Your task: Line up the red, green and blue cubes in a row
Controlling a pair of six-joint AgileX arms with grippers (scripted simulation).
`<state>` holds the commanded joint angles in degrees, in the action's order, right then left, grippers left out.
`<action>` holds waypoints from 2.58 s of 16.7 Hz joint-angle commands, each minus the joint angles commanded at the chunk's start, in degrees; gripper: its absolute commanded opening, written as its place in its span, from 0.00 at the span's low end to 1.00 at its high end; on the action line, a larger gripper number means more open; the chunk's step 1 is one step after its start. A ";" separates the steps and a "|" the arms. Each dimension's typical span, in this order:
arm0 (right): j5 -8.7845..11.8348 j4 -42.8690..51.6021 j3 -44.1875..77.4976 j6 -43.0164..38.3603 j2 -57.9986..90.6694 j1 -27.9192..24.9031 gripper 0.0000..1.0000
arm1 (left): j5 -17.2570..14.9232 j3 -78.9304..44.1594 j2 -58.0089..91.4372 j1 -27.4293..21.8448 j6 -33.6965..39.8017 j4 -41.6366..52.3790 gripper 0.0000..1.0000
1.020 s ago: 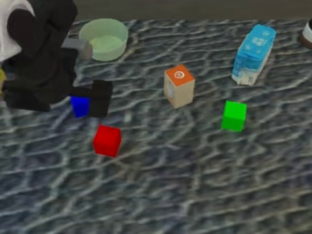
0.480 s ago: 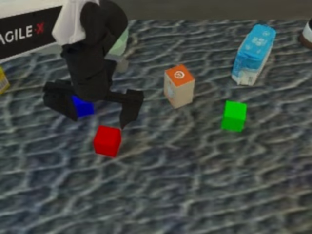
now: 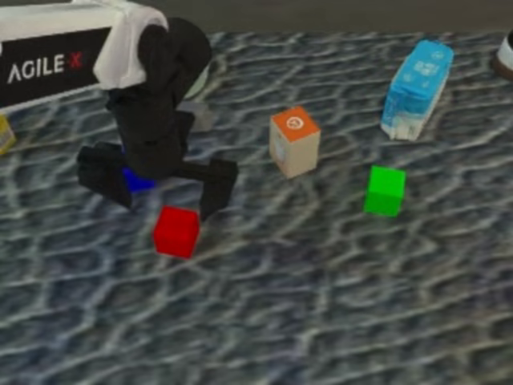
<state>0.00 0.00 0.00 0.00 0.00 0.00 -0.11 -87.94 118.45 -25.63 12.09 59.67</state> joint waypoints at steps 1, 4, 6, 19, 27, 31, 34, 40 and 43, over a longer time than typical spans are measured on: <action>0.00 0.00 0.00 0.00 0.00 0.00 1.00 | -0.01 1.33 0.96 -0.01 0.00 -2.49 1.00; 0.00 0.00 0.00 0.00 0.00 0.00 1.00 | -0.03 5.59 3.92 -0.03 0.00 -10.27 1.00; 0.00 0.00 0.00 0.00 0.00 0.00 1.00 | -0.04 7.37 5.33 -0.07 0.01 -13.03 1.00; 0.00 0.00 0.00 0.00 0.00 0.00 1.00 | -0.05 7.71 5.63 -0.08 0.02 -13.51 0.32; 0.00 0.00 0.00 0.00 0.00 0.00 1.00 | -0.05 7.71 5.63 -0.08 0.02 -13.51 0.00; 0.00 0.00 0.00 0.00 0.00 0.00 1.00 | -0.05 7.71 5.63 -0.08 0.02 -13.51 0.00; 0.00 0.00 0.00 0.00 0.00 0.00 1.00 | 0.36 6.31 3.47 0.03 -0.26 -11.77 0.00; 0.00 0.00 0.00 0.00 0.00 0.00 1.00 | 0.40 -0.56 -0.81 0.94 -0.07 -0.13 0.00; 0.00 0.00 0.00 0.00 0.00 0.00 1.00 | 0.38 -1.48 -1.67 1.09 -0.08 1.23 0.00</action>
<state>0.00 0.00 0.00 0.00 0.00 0.00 0.27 -89.43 116.77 -24.54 12.00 60.90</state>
